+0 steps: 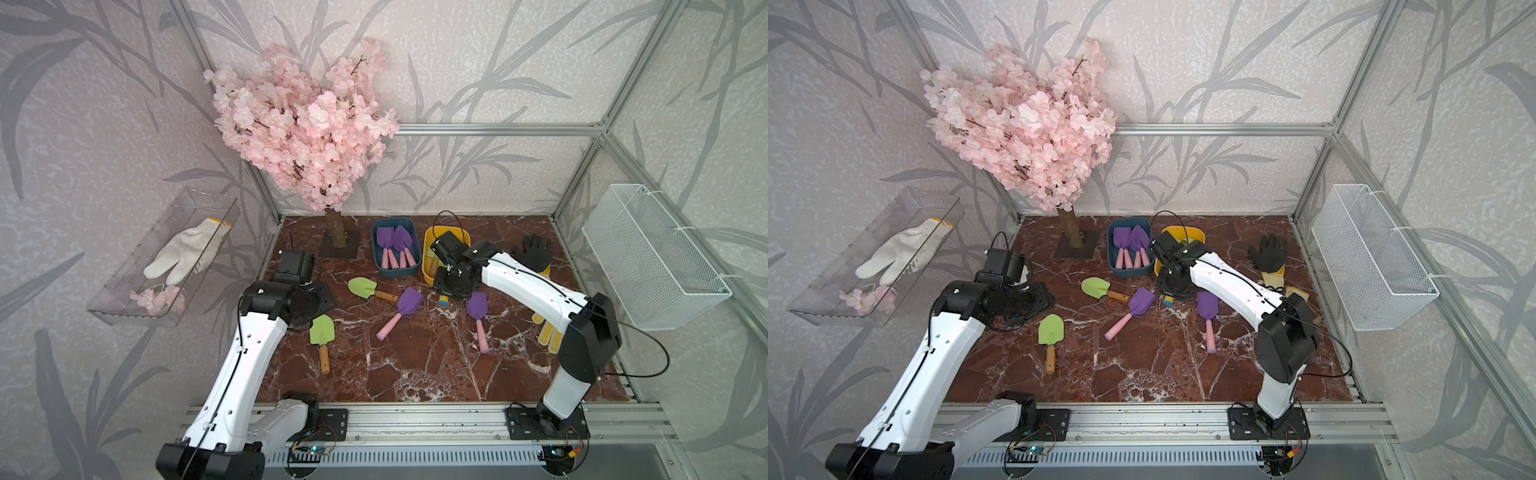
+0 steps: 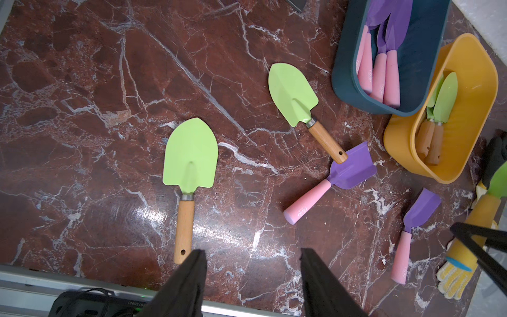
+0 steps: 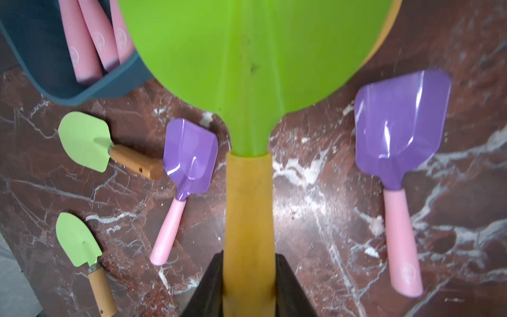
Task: Sort the small shovels by color and place them into the storage box
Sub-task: Place the shovel in the storage box.
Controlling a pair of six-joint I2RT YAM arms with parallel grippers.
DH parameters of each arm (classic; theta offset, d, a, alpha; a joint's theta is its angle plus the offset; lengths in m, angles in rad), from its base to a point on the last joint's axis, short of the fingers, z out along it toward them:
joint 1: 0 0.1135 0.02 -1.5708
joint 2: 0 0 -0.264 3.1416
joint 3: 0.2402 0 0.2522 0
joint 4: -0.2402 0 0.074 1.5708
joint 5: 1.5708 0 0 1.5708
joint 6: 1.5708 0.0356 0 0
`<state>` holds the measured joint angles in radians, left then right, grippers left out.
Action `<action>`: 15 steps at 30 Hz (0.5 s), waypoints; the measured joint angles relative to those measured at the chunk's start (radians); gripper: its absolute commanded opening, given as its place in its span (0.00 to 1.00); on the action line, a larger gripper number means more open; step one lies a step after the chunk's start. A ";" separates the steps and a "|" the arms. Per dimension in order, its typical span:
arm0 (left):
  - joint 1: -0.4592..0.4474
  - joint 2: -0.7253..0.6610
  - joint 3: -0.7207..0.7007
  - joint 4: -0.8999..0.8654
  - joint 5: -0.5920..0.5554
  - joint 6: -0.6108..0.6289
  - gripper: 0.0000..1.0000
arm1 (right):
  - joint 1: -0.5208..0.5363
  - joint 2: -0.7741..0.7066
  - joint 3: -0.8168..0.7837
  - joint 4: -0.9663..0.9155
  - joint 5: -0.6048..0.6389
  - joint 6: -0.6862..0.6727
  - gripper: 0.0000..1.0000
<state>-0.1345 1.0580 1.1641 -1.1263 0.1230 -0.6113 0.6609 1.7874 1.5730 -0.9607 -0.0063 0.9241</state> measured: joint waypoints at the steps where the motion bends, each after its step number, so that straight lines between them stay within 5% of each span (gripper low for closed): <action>1: -0.003 0.005 0.000 0.002 0.002 -0.002 0.58 | -0.026 0.027 0.033 -0.008 -0.012 -0.035 0.27; 15: -0.039 0.033 0.000 0.013 0.002 -0.020 0.58 | -0.188 0.417 0.476 -0.129 -0.098 -0.305 0.27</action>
<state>-0.1734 1.0912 1.1637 -1.1130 0.1253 -0.6315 0.4728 2.2040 2.0495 -1.0897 -0.1047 0.6189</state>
